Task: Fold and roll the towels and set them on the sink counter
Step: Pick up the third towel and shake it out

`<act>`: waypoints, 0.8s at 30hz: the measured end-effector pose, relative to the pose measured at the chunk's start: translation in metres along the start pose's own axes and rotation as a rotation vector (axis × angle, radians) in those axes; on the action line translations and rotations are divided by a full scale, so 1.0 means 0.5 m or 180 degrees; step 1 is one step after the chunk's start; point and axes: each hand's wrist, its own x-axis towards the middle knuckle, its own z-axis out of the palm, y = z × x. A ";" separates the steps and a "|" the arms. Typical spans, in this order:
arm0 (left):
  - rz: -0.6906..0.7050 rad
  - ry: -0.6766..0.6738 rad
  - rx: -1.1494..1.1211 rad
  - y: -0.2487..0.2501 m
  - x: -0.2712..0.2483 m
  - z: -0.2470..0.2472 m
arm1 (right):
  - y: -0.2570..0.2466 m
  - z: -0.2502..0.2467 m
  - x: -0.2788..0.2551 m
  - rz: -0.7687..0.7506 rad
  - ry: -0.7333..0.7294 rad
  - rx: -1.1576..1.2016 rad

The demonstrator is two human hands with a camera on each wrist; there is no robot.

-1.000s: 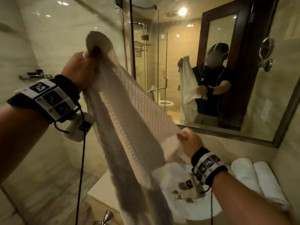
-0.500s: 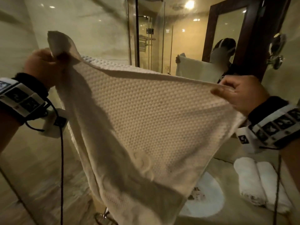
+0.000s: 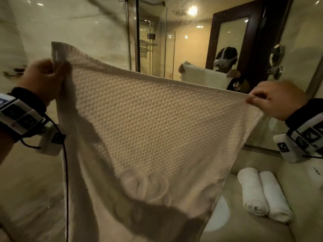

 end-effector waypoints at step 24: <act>0.0409 -0.1098 -0.1103 0.095 -0.035 0.202 | 0.038 -0.205 -0.047 0.1553 0.0626 -0.0382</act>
